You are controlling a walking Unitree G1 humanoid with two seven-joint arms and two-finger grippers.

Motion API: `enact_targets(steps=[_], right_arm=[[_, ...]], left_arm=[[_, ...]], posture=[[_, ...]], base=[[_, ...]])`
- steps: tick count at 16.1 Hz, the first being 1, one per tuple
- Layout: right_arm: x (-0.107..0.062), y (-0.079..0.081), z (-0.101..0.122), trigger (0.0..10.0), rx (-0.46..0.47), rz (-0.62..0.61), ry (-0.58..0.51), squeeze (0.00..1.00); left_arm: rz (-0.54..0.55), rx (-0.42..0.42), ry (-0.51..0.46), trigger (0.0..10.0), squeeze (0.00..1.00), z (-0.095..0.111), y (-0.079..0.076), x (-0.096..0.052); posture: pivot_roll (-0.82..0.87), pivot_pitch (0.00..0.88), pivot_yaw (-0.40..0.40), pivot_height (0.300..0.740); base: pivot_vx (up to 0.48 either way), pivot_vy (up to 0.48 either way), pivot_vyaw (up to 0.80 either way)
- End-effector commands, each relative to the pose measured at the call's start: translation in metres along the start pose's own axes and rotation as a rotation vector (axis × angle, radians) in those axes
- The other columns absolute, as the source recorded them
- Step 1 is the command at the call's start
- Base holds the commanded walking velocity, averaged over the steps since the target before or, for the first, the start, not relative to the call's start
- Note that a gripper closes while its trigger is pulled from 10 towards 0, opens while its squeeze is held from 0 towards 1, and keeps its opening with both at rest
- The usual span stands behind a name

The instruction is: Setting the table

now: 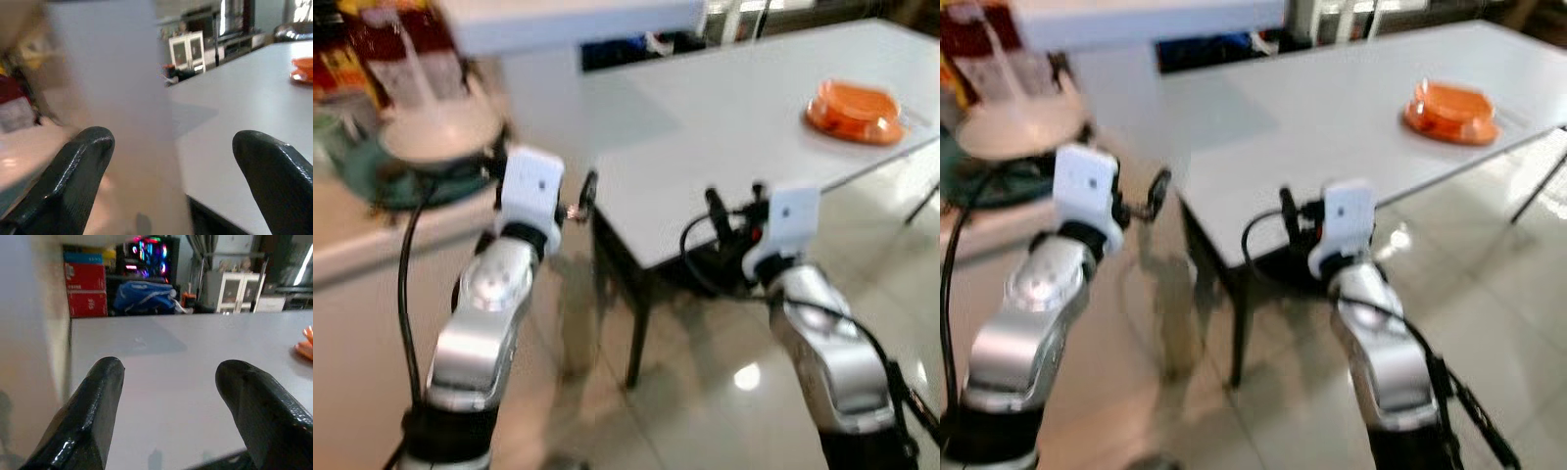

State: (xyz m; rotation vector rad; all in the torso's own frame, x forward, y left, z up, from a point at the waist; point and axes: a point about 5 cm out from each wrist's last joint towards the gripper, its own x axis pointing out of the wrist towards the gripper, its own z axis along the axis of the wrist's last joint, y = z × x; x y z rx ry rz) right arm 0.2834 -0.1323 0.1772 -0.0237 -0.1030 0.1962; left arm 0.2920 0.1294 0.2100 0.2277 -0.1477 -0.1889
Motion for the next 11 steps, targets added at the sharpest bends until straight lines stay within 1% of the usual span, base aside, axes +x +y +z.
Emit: enact_targets(steps=[1,4,5,6,7,8,9,11], right_arm=[[0.001,0.005,0.006,10.0,0.007,0.029,-0.034,0.0],[0.0,0.007,0.006,10.0,0.007,0.052,-0.037,0.0],[0.001,0.006,0.007,10.0,0.003,0.052,-0.039,0.0],[0.002,0.005,0.008,10.0,0.002,0.049,-0.041,0.0],[0.003,0.002,0.009,10.0,-0.004,0.041,-0.043,0.0],[0.003,0.001,0.01,10.0,-0.013,0.042,-0.042,0.0],[0.002,0.001,0.009,10.0,-0.02,0.047,-0.04,0.0],[0.0,0.0,0.008,10.0,-0.03,0.067,-0.032,0.0]], left_arm=[[0.021,0.017,-0.002,10.0,0.0,0.0,0.006,-0.001],[0.024,0.024,-0.008,10.0,0.0,0.002,0.006,0.0],[0.025,-0.008,-0.009,10.0,0.0,0.004,0.005,0.0],[0.026,-0.035,0.012,10.0,0.0,0.003,0.005,0.0],[-0.01,-0.048,-0.053,10.0,0.0,0.011,0.003,-0.001],[-0.018,-0.019,-0.038,10.0,0.0,0.01,0.001,0.0],[-0.013,-0.001,-0.056,10.0,0.0,0.012,0.001,0.001],[-0.026,-0.004,-0.071,10.0,0.0,0.015,-0.003,0.001]], posture=[[0.06,0.0,-0.037,0.74],[0.07,0.0,-0.041,0.74],[0.07,0.0,-0.041,0.74],[0.06,0.0,-0.041,0.74],[0.06,0.0,-0.044,0.74],[0.06,0.0,-0.044,0.74],[0.06,0.0,-0.044,0.74],[0.05,0.0,-0.043,0.74]], base=[[0.0,0.48,0.0],[0.0,0.48,0.0],[0.0,0.285,0.0],[0.0,0.0,0.0],[0.0,0.0,0.0],[0.0,0.0,0.0],[0.0,0.0,0.0],[0.338,0.0,0.8]])
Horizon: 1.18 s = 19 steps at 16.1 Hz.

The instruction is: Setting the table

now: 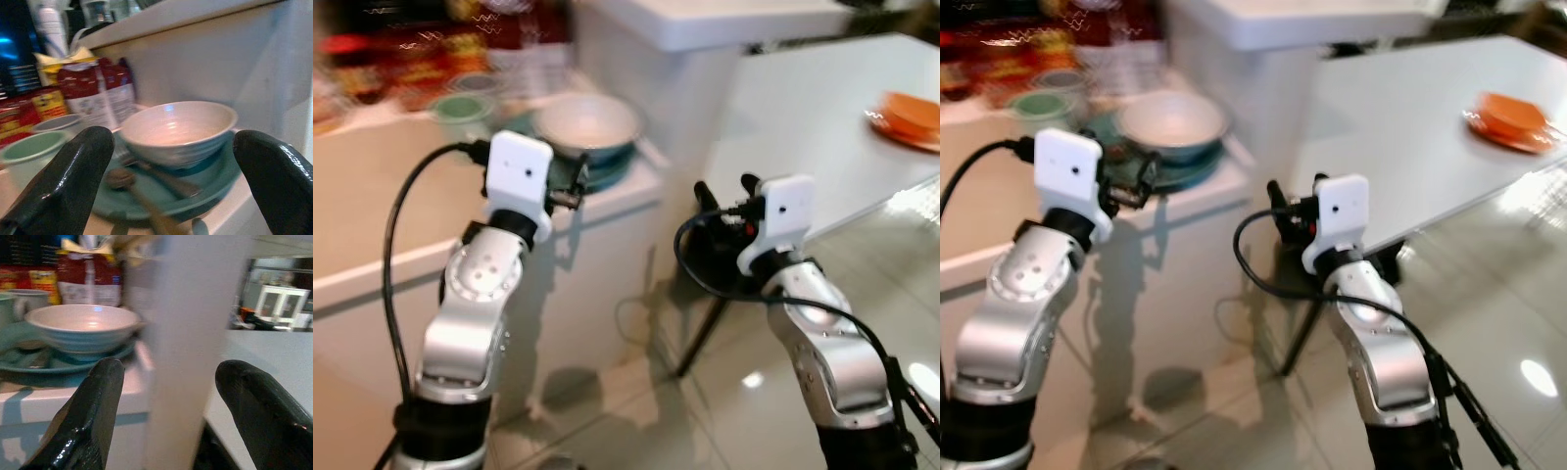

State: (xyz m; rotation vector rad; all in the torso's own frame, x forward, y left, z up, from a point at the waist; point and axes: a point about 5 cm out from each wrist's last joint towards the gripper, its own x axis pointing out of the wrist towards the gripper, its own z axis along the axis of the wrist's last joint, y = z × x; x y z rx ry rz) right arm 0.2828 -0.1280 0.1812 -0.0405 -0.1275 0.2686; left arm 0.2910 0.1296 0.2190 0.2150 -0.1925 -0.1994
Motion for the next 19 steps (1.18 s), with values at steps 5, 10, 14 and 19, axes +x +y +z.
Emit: enact_targets(steps=[5,10,14,19], right_arm=[[-0.006,-0.011,0.005,10.0,-0.041,0.003,-0.015,0.0],[-0.024,-0.013,0.013,10.0,-0.026,0.069,-0.062,0.0],[-0.024,0.002,0.019,10.0,0.018,0.165,-0.082,0.0],[-0.022,0.019,0.027,10.0,0.09,0.259,-0.11,0.0]], left_arm=[[-0.02,0.006,-0.017,10.0,0.0,0.004,-0.006,0.002],[-0.058,-0.015,-0.027,10.0,0.0,0.005,-0.016,0.002],[-0.03,-0.001,-0.034,10.0,0.0,0.004,-0.01,-0.002],[-0.078,-0.009,-0.027,10.0,0.0,0.004,-0.003,-0.012]], posture=[[0.05,0.0,-0.049,0.74],[0.04,0.0,-0.054,0.74],[0.04,0.0,-0.052,0.74],[0.07,0.0,-0.07,0.74]], base=[[0.41,0.0,0.8],[0.408,0.0,0.15],[0.0,0.0,0.0],[0.0,0.0,0.0]])
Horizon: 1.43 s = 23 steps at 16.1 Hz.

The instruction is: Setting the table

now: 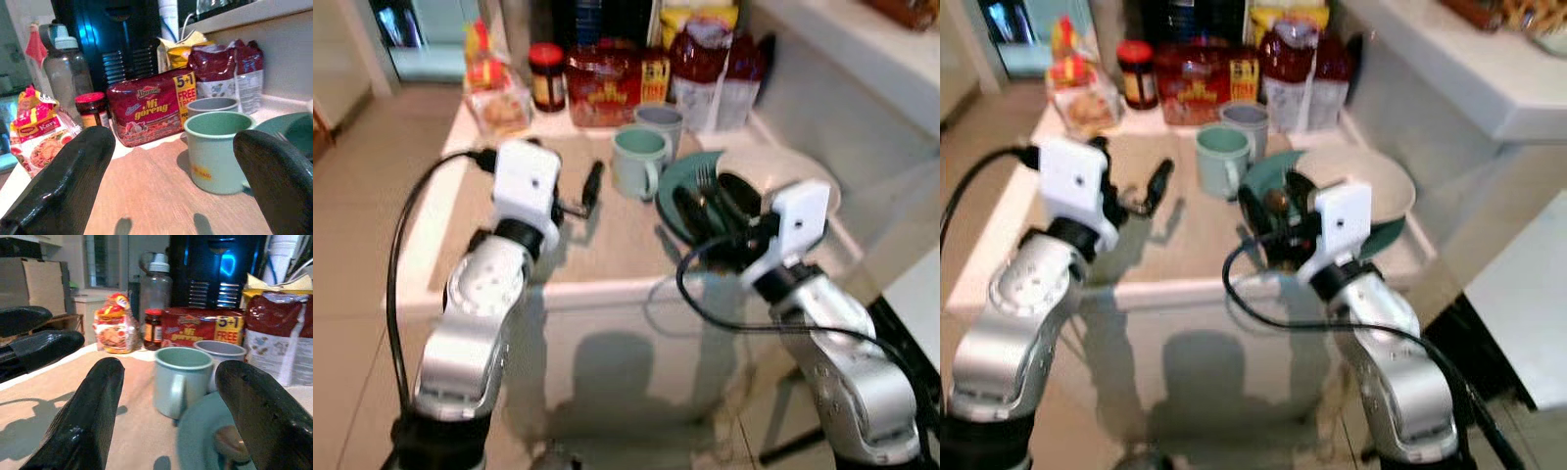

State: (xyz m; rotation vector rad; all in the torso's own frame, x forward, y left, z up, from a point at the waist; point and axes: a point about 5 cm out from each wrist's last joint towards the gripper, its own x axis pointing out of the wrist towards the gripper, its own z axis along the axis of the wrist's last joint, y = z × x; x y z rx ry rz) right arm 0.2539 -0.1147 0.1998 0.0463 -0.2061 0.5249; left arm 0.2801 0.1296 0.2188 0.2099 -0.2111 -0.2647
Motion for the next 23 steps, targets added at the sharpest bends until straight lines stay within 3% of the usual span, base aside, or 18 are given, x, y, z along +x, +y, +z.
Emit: enact_targets(steps=[1,2,3,4,5,7,10,11,13,15,16,17,18,19,20,21,23], right_arm=[[0.006,-0.001,0.003,10.0,-0.004,-0.003,0.011,0.0],[0.012,-0.003,-0.001,10.0,0.001,-0.025,0.05,0.0],[0.019,-0.005,-0.004,10.0,0.022,-0.04,0.066,1.0],[0.024,-0.005,-0.005,10.0,0.038,-0.048,0.076,1.0],[0.04,-0.011,-0.014,10.0,0.06,-0.116,0.138,1.0],[0.062,-0.023,-0.024,10.0,0.021,-0.207,0.243,1.0],[0.086,-0.03,-0.021,10.0,0.023,-0.231,0.262,1.0],[0.091,-0.031,-0.02,10.0,0.019,-0.208,0.259,0.0],[0.097,-0.032,-0.021,10.0,0.025,-0.191,0.254,0.0],[0.097,-0.029,-0.007,10.0,0.004,-0.152,0.174,0.0],[0.089,-0.024,0.007,10.0,0.006,-0.107,0.077,0.0],[0.067,-0.018,0.025,10.0,-0.019,-0.095,-0.085,0.0],[0.054,-0.015,0.03,10.0,-0.029,-0.101,-0.145,0.0],[0.029,-0.012,0.03,10.0,-0.016,-0.124,-0.212,0.0],[0.014,-0.013,0.023,10.0,0.013,-0.16,-0.207,0.0],[-0.012,-0.015,0.009,10.0,0.007,-0.229,-0.161,0.0],[-0.036,-0.02,0.0,10.0,-0.038,-0.305,-0.102,0.0]], left_arm=[[-0.01,-0.028,-0.001,10.0,0.0,0.001,-0.003,-0.003],[0.016,-0.013,0.026,10.0,0.0,-0.003,0.001,-0.003],[0.035,0.006,0.04,10.0,0.0,-0.005,0.005,-0.003],[0.047,0.019,0.049,10.0,0.0,-0.007,0.008,-0.003],[0.053,0.048,0.061,10.0,0.0,-0.008,0.014,-0.003],[0.039,0.078,0.081,10.0,0.0,-0.008,0.02,-0.006],[-0.007,0.099,0.096,10.0,0.0,-0.009,0.02,-0.011],[-0.02,0.105,0.091,10.0,0.0,-0.007,0.018,-0.012],[-0.01,0.104,0.092,10.0,0.0,-0.006,0.017,-0.012],[0.02,0.072,0.056,10.0,0.0,0.001,0.015,-0.01],[0.039,0.063,0.024,10.0,0.0,0.006,0.014,-0.01],[0.052,0.047,-0.028,10.0,0.0,0.01,0.009,-0.011],[0.061,0.042,-0.031,10.0,0.0,0.009,0.007,-0.013],[0.068,0.038,-0.02,10.0,0.0,0.006,0.003,-0.017],[0.071,0.033,-0.014,10.0,0.0,0.003,0.002,-0.02],[0.088,0.013,-0.003,10.0,0.0,-0.002,0.001,-0.026],[0.105,0.01,0.023,10.0,0.0,-0.013,0.0,-0.033]], posture=[[0.07,0.0,-0.077,0.74],[0.07,0.0,-0.077,0.74],[0.07,0.004,-0.08,0.74],[0.07,0.004,-0.08,0.74],[0.09,0.013,-0.084,0.74],[0.1,0.02,-0.084,0.74],[0.11,0.027,-0.083,0.74],[0.12,0.027,-0.086,0.74],[0.12,0.026,-0.086,0.74],[0.14,0.022,-0.092,0.74],[0.14,0.022,-0.098,0.74],[0.13,0.024,-0.102,0.74],[0.12,0.023,-0.101,0.74],[0.12,0.022,-0.097,0.74],[0.11,0.022,-0.093,0.74],[0.1,0.023,-0.077,0.74],[0.08,0.016,-0.05,0.74]], base=[[0.0,0.0,0.0],[0.0,0.0,0.0],[0.0,0.0,0.0],[0.0,0.0,0.0],[0.0,0.0,0.0],[0.0,0.0,0.0],[0.0,0.0,0.0],[0.0,0.0,0.0],[0.0,0.0,0.0],[0.0,0.0,0.0],[0.0,0.0,0.0],[0.0,0.0,0.0],[0.0,0.0,0.0],[0.0,0.0,0.0],[0.0,0.0,0.0],[0.0,0.0,0.0],[0.0,0.0,0.0]])
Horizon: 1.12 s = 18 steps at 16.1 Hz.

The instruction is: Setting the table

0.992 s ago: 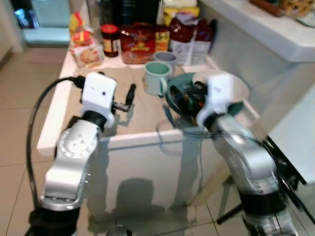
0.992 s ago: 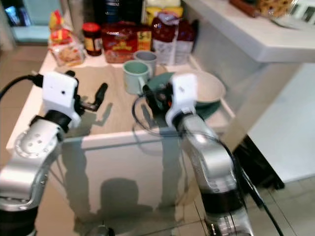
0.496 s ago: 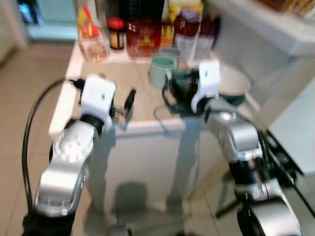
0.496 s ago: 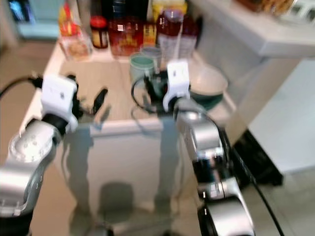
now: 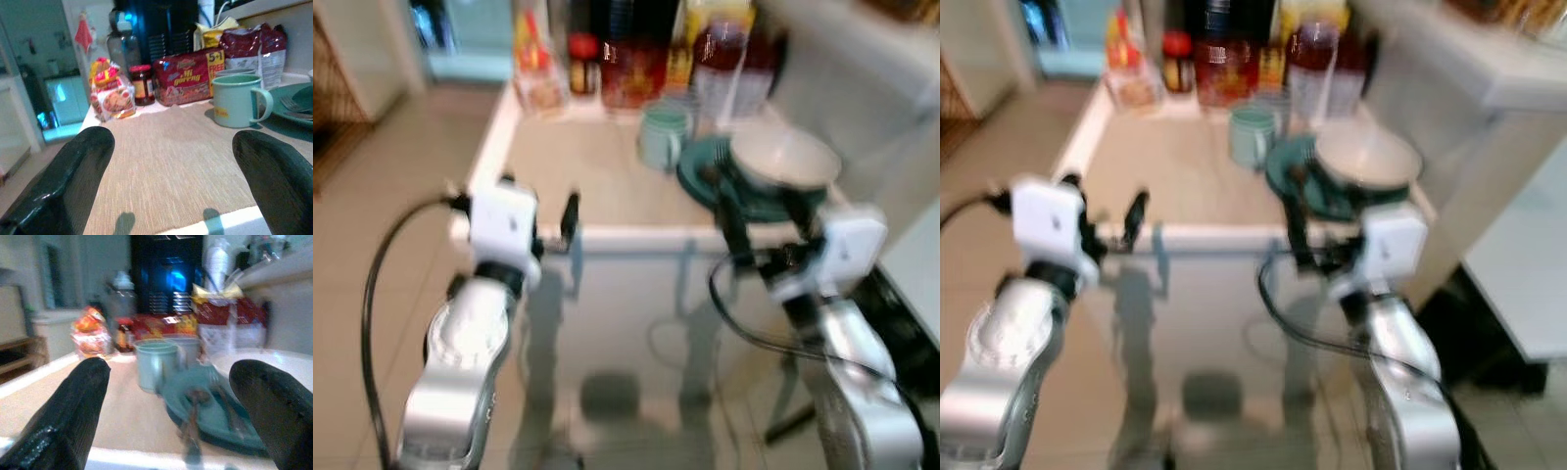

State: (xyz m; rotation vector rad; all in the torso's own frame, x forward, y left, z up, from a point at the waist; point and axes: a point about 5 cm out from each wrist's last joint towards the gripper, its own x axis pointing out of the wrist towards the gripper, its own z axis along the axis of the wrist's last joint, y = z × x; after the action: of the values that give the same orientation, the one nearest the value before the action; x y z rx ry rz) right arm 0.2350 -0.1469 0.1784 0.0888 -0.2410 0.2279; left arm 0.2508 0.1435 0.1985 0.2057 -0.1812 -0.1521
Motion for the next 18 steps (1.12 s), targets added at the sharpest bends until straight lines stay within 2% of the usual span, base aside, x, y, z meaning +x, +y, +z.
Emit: enact_targets(steps=[1,4,6,10,12,14,16,18], right_arm=[[0.001,-0.003,0.013,10.0,-0.041,-0.024,-0.056,0.0],[0.008,-0.003,0.01,10.0,-0.072,-0.032,-0.026,0.0],[0.016,-0.002,0.011,10.0,-0.039,-0.046,-0.022,0.0],[0.029,-0.005,0.009,10.0,-0.056,-0.056,-0.002,0.0],[0.031,-0.011,0.008,10.0,-0.054,-0.104,0.01,0.0],[0.033,-0.01,0.01,10.0,-0.088,-0.09,0.011,0.0],[0.032,-0.011,0.009,10.0,-0.076,-0.092,0.019,0.0],[0.031,-0.005,0.008,10.0,-0.051,-0.038,0.045,0.0]], left_arm=[[-0.007,0.016,-0.007,10.0,0.0,-0.002,-0.003,0.0],[0.025,0.019,-0.025,10.0,0.0,0.0,-0.001,0.005],[0.01,0.016,-0.049,10.0,0.0,0.005,-0.002,0.008],[-0.015,0.039,-0.065,10.0,0.0,0.007,-0.003,0.01],[-0.038,0.046,-0.064,10.0,0.0,0.007,-0.004,0.01],[-0.056,0.05,-0.069,10.0,0.0,0.007,-0.005,0.012],[-0.076,0.056,-0.068,10.0,0.0,0.006,-0.007,0.012],[-0.063,0.054,-0.041,10.0,0.0,0.002,-0.005,0.013]], posture=[[0.07,0.018,-0.044,0.74],[0.07,0.014,-0.049,0.74],[0.07,0.011,-0.053,0.74],[0.08,0.017,-0.054,0.74],[0.08,0.019,-0.055,0.74],[0.08,0.018,-0.059,0.74],[0.08,0.017,-0.061,0.74],[0.07,0.017,-0.06,0.74]], base=[[0.0,0.0,0.0],[0.0,0.0,0.0],[0.152,0.0,0.68],[0.357,0.0,0.8],[0.366,0.0,0.0],[0.366,0.0,0.0],[0.326,0.0,0.0],[0.0,0.0,0.0]])
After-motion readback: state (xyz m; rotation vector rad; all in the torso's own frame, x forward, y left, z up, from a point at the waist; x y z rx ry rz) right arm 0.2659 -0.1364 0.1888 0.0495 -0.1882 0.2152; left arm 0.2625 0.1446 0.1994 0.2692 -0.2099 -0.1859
